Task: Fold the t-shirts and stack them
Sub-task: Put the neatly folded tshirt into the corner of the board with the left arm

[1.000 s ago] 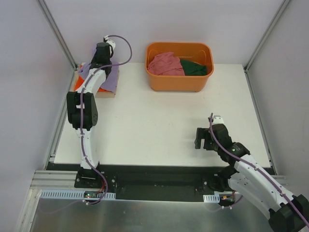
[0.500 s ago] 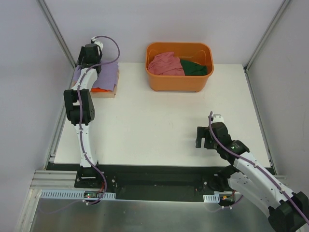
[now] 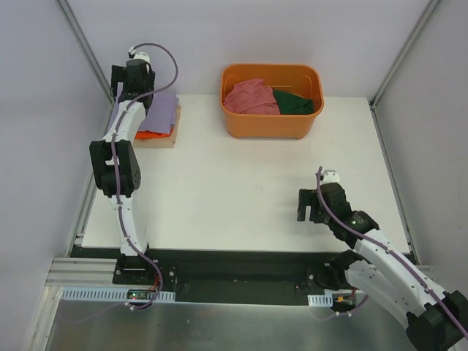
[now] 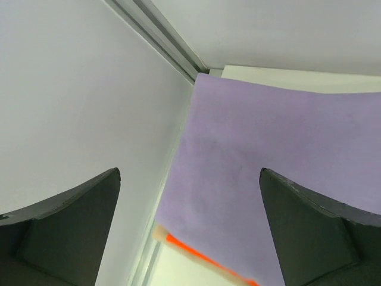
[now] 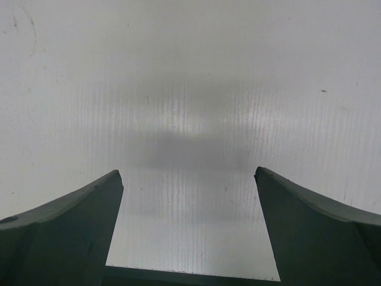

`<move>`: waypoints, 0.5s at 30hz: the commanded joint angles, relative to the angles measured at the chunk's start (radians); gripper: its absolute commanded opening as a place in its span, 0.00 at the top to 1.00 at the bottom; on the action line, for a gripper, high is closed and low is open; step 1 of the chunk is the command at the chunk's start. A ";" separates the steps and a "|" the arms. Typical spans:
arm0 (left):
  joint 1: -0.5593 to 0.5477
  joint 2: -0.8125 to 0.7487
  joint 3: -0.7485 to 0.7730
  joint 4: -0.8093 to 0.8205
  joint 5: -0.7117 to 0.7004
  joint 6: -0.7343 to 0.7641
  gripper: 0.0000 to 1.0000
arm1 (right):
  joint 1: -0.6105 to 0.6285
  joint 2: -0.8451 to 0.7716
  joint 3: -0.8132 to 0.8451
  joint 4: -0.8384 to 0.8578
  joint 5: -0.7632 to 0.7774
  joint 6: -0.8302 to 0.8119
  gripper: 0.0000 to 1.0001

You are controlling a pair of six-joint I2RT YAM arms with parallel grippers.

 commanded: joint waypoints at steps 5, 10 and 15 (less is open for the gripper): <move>-0.082 -0.491 -0.272 -0.148 0.255 -0.519 0.01 | -0.002 -0.054 -0.018 0.124 -0.010 -0.031 0.04; -0.176 -0.761 -0.550 -0.146 0.354 -0.732 0.01 | -0.002 -0.095 -0.062 0.173 -0.107 -0.022 0.04; -0.450 -1.073 -0.927 -0.146 0.133 -0.801 0.01 | -0.004 -0.158 -0.075 0.152 -0.069 -0.004 0.04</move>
